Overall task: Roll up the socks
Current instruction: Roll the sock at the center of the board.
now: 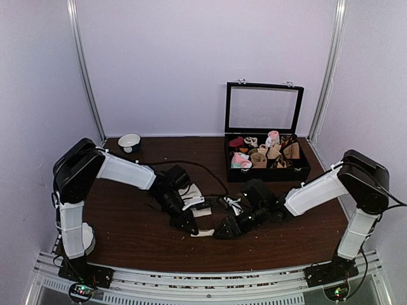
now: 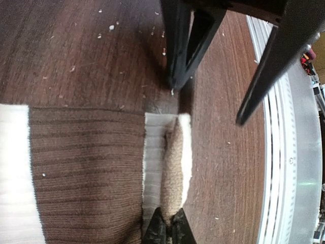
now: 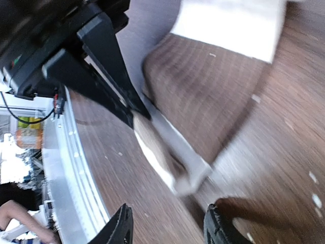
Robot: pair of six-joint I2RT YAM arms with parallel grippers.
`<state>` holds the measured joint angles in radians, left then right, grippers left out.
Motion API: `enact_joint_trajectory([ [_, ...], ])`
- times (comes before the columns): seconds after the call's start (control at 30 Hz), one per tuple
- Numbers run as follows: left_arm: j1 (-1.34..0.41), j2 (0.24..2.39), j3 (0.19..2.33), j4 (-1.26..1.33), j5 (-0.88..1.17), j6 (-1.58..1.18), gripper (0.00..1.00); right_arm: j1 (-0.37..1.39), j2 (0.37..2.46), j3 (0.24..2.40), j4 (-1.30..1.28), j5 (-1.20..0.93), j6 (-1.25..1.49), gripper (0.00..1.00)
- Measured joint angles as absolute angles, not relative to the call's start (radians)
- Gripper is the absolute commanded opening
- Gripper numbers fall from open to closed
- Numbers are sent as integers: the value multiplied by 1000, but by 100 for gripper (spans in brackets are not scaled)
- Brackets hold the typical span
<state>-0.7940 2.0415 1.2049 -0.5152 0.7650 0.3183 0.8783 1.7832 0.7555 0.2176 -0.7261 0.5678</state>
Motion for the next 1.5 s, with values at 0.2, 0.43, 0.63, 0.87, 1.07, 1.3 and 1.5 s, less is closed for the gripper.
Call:
enact_joint_trajectory([
  [0.2,-780,2068,1230,-549,807,310,0,890,1636,633,229,-562,515,97],
  [0.43,-734,2118,1266,-628,897,297,0,1011,1266,500,275,-143,348,100],
  [0.63,-703,2147,1267,-685,971,283,0,981,1225,491,337,127,374,100],
  [0.87,-698,2186,1287,-743,1040,276,0,1090,1402,516,431,13,55,75],
  [1.07,-684,2213,1313,-786,1079,275,0,1157,1546,599,437,-136,-208,47],
  [1.3,-681,2222,1320,-800,1089,276,0,1168,1728,752,408,-215,-369,38],
  [1.5,-681,2224,1324,-810,1089,277,0,1160,1826,810,388,-239,-439,34],
])
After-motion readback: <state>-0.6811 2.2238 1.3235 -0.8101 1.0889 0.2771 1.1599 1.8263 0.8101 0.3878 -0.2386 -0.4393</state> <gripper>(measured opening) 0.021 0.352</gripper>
